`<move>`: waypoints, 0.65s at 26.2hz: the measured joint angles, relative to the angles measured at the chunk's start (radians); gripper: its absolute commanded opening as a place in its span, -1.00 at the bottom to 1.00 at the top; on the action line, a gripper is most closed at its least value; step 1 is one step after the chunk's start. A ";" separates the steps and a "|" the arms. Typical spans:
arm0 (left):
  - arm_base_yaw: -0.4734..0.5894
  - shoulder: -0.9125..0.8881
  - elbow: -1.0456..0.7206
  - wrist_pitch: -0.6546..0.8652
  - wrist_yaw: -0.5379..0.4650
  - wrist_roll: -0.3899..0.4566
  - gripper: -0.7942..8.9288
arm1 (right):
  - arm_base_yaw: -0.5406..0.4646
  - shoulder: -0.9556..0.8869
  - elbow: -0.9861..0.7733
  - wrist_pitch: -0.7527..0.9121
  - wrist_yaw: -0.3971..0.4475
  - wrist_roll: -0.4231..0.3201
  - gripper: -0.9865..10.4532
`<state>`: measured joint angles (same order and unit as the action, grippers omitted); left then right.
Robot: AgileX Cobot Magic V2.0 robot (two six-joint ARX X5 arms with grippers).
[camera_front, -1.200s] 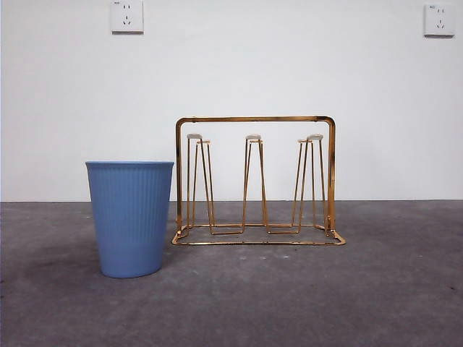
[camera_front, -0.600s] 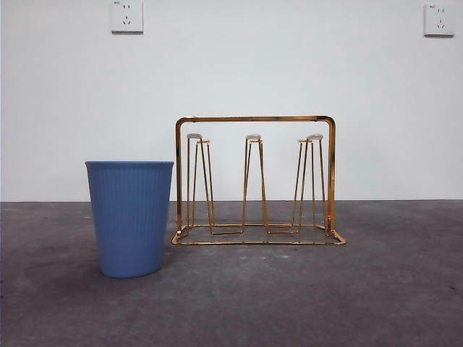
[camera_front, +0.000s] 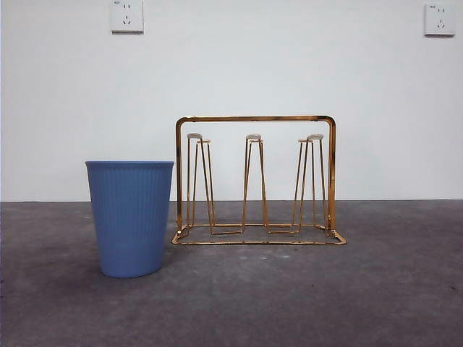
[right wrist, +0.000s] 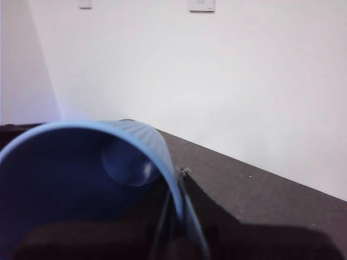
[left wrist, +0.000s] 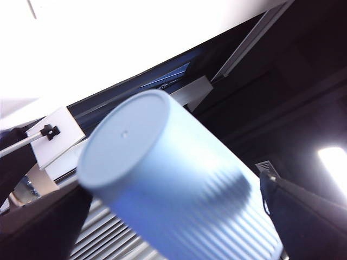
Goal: Pick up cup 1,put cup 1 in the cup rack,pick up cup 2,put cup 2 in the cup rack
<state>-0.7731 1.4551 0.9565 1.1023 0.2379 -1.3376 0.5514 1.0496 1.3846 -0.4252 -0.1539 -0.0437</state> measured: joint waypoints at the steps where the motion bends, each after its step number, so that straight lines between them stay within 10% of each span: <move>1: 0.001 0.000 0.000 0.002 -0.001 0.000 0.44 | 0.006 0.004 0.000 0.003 0.002 -0.002 -0.85; 6: 0.003 0.001 0.000 -0.001 -0.020 -0.003 -0.06 | 0.012 0.028 0.000 0.006 0.008 -0.002 -0.85; 17: 0.008 0.002 0.000 0.011 -0.041 -0.035 -0.41 | 0.013 0.028 0.000 -0.053 0.000 -0.002 -0.85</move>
<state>-0.7647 1.4567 0.9569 1.1133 0.1970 -1.3727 0.5640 1.0775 1.3846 -0.4782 -0.1539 -0.0460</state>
